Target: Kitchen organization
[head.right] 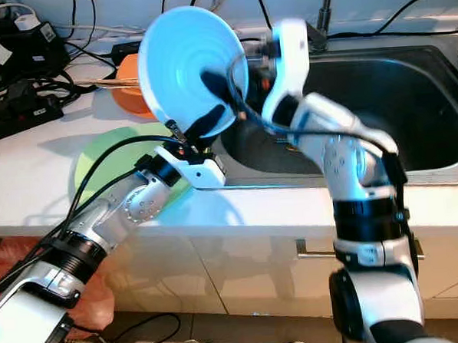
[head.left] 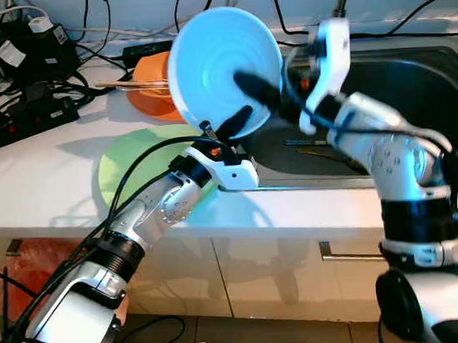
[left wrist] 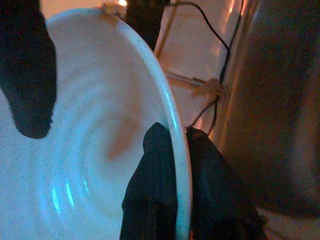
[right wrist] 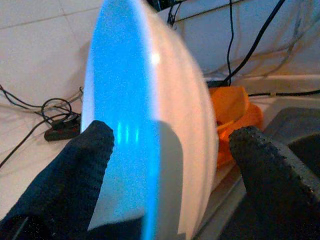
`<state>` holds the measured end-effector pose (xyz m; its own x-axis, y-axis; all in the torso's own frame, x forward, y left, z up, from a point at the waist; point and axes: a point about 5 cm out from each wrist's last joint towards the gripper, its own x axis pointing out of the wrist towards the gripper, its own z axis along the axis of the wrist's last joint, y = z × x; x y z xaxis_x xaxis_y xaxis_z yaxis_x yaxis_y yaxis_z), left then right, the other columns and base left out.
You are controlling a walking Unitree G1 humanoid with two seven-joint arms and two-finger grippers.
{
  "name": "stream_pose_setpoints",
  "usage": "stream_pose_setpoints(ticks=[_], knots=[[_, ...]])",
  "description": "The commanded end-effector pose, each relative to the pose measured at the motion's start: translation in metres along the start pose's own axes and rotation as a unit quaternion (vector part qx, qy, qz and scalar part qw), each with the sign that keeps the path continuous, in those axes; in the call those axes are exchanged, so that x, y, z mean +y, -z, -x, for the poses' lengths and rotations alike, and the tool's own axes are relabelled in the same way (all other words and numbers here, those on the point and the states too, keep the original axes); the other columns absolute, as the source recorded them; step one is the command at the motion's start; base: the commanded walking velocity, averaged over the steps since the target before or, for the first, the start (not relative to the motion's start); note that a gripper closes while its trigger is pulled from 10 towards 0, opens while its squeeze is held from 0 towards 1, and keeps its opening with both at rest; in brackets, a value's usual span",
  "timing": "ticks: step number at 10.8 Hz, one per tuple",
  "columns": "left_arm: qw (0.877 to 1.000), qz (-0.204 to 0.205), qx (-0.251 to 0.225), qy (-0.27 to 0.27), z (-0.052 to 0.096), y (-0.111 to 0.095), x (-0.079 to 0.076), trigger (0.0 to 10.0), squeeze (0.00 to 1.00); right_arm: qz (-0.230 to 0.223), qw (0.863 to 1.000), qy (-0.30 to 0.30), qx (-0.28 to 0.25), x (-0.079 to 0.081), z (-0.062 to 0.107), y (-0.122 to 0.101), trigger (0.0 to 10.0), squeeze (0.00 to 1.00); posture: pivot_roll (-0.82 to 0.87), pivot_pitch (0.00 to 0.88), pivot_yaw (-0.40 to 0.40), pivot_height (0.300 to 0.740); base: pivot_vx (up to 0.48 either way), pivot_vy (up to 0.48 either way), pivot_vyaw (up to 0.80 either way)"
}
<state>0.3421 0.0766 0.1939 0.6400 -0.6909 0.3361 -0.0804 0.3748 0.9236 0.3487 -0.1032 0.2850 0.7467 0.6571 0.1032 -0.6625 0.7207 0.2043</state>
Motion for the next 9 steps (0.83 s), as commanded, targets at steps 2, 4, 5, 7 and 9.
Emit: stream_pose_setpoints(ticks=[2, 4, 5, 7, 9], knots=[[0.999, -0.009, -0.022, -0.023, 0.002, -0.006, 0.005, 0.0, 0.00, 0.010, 1.000, 0.023, -0.016, -0.008, -0.003, -0.011, 0.0, 0.00, 0.01, 0.096, 0.086, 0.740, 0.000, 0.000, 0.00], [0.999, -0.018, -0.017, -0.020, 0.005, -0.004, 0.004, 0.0, 0.00, -0.009, 0.998, 0.061, 0.010, -0.015, -0.003, -0.011, 0.0, 0.00, 0.01, 0.098, 0.083, 0.740, 0.000, 0.000, 0.00], [0.999, -0.036, -0.003, -0.023, 0.007, 0.001, 0.004, 0.0, 0.00, -0.012, 0.996, 0.086, 0.034, -0.020, -0.002, -0.009, 0.0, 0.00, 0.01, 0.099, 0.080, 0.740, 0.000, 0.000, 0.00], [0.999, -0.045, 0.007, -0.018, 0.008, 0.004, 0.002, 0.0, 0.00, -0.012, 0.992, 0.110, 0.055, -0.026, 0.000, -0.006, 0.0, 0.00, 0.00, 0.099, 0.078, 0.740, 0.000, 0.000, 0.00], [0.999, -0.047, 0.009, -0.017, 0.008, 0.004, 0.001, 0.0, 0.00, -0.005, 0.989, 0.132, 0.070, -0.030, 0.002, -0.005, 0.0, 0.00, 0.00, 0.099, 0.079, 0.740, 0.000, 0.000, 0.00]])
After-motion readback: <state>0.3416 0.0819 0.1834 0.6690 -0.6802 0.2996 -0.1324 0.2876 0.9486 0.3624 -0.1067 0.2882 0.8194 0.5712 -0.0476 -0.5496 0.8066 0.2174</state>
